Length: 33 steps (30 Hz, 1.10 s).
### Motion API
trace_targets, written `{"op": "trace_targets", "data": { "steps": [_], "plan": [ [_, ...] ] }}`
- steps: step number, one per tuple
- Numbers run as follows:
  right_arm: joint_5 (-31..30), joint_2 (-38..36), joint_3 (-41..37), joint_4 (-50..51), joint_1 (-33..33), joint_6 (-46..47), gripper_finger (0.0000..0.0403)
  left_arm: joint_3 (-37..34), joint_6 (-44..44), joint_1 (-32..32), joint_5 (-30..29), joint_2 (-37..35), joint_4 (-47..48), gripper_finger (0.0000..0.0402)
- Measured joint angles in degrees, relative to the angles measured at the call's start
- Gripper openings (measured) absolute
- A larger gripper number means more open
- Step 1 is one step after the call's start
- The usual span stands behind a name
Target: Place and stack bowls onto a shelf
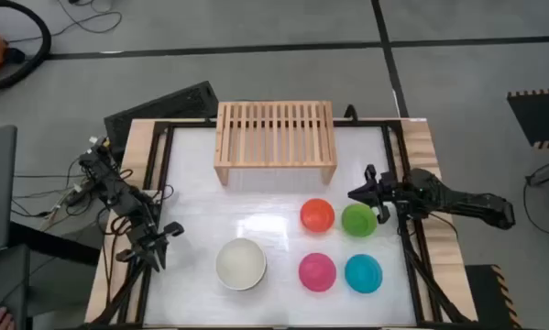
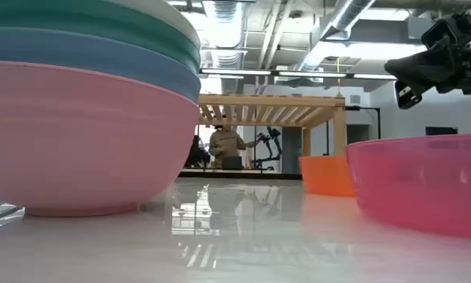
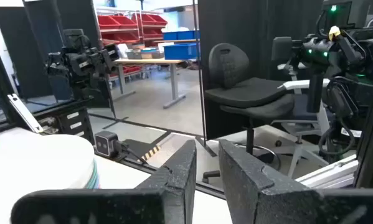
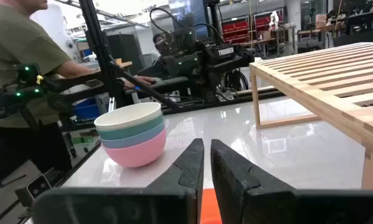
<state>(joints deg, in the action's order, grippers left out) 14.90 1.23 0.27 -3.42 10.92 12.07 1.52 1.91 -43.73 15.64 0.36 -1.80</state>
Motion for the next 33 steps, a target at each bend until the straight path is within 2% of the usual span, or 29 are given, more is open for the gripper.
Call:
{"op": "trace_targets", "data": {
  "steps": [33],
  "plan": [
    [0.0,0.0,0.0,0.0,0.0,0.0,0.0059,0.0,-0.5,0.0,-0.6,0.0,-0.6,0.0057]
  ]
}}
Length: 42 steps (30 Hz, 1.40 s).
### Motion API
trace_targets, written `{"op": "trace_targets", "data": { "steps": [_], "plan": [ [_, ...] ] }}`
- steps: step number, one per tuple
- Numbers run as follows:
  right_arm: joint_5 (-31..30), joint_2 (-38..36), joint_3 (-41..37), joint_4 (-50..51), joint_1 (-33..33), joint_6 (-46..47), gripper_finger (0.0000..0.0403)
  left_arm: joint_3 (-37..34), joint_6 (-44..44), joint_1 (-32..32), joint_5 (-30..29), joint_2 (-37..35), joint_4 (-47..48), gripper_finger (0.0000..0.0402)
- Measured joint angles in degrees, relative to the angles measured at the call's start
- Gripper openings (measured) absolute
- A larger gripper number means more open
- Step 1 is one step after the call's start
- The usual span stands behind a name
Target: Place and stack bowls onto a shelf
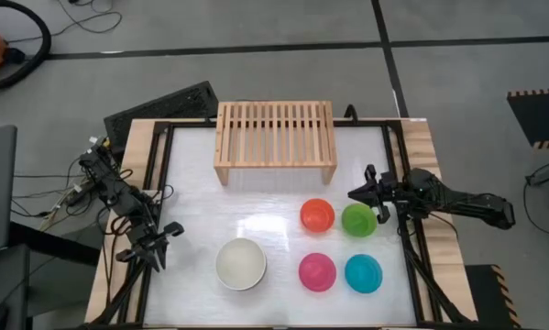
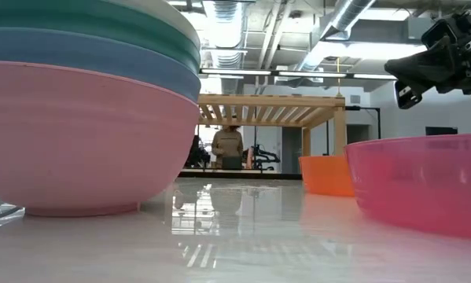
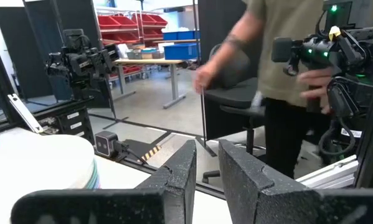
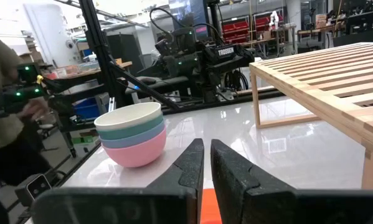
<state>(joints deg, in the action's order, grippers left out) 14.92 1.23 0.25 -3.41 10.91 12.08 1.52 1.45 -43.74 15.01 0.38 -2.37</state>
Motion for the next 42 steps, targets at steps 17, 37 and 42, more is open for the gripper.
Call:
{"op": "trace_targets", "data": {
  "steps": [17,37,42],
  "plan": [
    [0.0,0.0,0.0,0.0,0.0,0.0,0.0059,0.1,-34.7,0.0,-57.2,0.0,-23.3,0.0057],
    [0.0,0.0,0.0,-0.2,-0.4,8.5,0.0059,0.0,-45.6,0.0,-80.3,0.0,-16.5,0.0057],
    [0.0,0.0,0.0,-0.4,-0.4,18.0,0.0059,0.0,-45.5,0.0,-90.5,0.0,-16.6,0.0057]
  ]
}}
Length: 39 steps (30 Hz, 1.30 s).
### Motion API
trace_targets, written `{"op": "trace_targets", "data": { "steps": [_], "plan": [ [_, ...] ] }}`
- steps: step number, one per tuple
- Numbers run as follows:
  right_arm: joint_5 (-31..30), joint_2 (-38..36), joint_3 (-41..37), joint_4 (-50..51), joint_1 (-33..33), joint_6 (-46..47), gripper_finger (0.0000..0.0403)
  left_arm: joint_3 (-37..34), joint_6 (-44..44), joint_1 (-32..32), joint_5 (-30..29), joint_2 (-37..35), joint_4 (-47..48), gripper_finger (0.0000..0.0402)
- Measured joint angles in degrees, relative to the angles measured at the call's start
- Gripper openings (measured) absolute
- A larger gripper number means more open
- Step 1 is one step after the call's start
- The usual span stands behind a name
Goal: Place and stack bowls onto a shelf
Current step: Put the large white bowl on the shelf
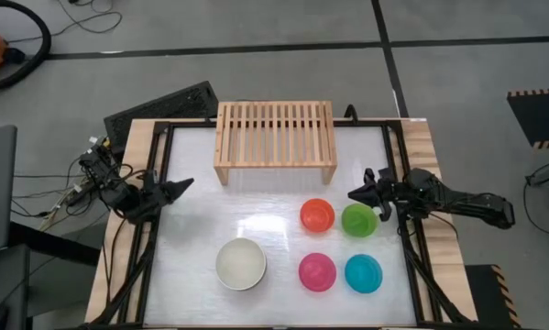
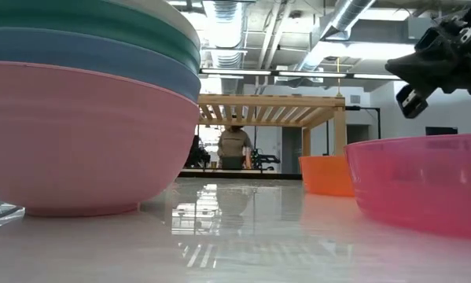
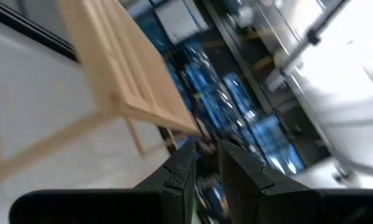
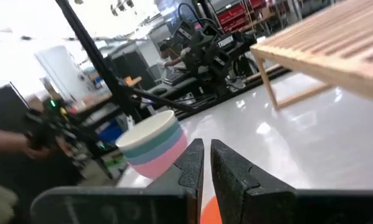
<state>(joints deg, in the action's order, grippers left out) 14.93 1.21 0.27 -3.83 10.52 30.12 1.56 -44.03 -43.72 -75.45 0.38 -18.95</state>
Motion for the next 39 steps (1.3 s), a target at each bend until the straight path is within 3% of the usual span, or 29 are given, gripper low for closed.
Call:
{"op": "trace_targets", "data": {
  "steps": [6,12,16,20,28,34,39],
  "plan": [
    [0.0,0.0,0.0,0.0,0.0,10.2,0.0059,0.0,-1.1,0.0,-7.2,0.0,0.0,0.0057],
    [0.1,0.0,0.1,-1.6,0.0,13.6,0.0059,0.0,0.0,0.1,-7.9,0.0,-0.5,0.0057],
    [-1.0,0.0,3.2,-2.0,0.0,14.3,0.0059,0.0,0.1,1.5,-7.3,0.0,-2.6,0.0058],
    [-1.2,0.0,8.9,-1.1,0.0,14.9,0.0063,0.0,2.7,3.9,-1.3,0.0,-7.2,0.0075],
    [-2.0,7.7,24.2,10.4,0.1,11.4,0.0091,5.8,16.6,10.7,14.5,0.1,-15.3,0.0175],
    [-3.0,20.9,37.2,21.3,0.1,3.7,0.0142,13.8,26.9,14.0,16.8,3.6,-15.2,0.0244],
    [-9.0,32.8,48.2,46.2,0.1,2.8,0.0176,18.1,30.5,14.8,16.7,6.7,-15.1,0.0259]
  ]
}}
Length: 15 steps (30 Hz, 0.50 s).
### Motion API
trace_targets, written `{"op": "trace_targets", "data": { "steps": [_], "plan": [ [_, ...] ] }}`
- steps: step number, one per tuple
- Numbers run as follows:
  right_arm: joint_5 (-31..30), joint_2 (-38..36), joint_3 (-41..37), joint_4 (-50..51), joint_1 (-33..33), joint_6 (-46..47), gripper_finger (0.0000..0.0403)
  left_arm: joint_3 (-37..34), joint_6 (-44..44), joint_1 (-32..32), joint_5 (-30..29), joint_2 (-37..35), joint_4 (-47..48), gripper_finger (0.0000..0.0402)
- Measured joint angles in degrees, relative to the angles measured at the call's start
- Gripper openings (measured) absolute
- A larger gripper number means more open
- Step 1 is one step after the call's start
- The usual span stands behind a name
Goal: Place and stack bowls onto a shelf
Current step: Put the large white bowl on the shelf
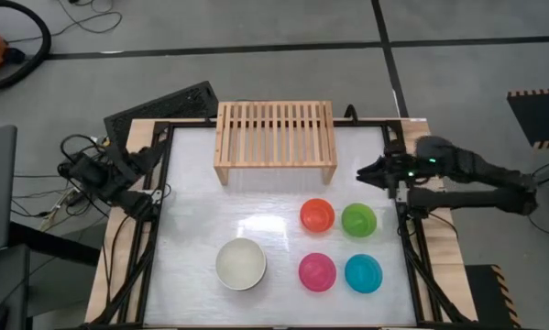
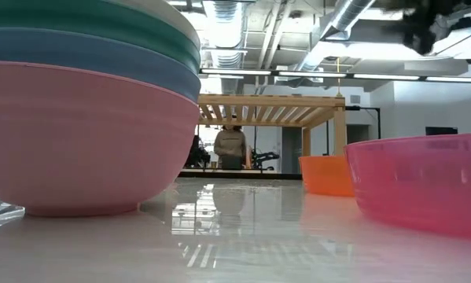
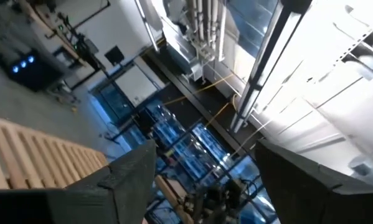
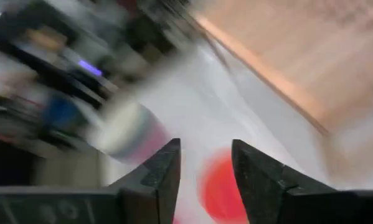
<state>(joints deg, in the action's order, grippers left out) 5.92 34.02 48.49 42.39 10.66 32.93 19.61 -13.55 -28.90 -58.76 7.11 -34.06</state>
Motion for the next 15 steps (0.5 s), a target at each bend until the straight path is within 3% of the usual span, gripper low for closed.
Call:
{"op": "trace_targets", "data": {
  "steps": [6,9,15],
  "plan": [
    [-7.6,12.3,7.4,27.4,0.0,0.4,0.0186,1.9,5.0,0.3,-1.7,1.6,0.1,0.0257],
    [-10.6,16.1,7.5,30.9,0.0,2.3,0.0183,1.9,5.9,0.3,-3.4,1.5,0.1,0.0257],
    [-10.6,22.5,7.3,31.4,-0.2,0.1,0.0179,1.9,5.3,0.2,-3.1,1.5,1.8,0.0257]
  ]
}}
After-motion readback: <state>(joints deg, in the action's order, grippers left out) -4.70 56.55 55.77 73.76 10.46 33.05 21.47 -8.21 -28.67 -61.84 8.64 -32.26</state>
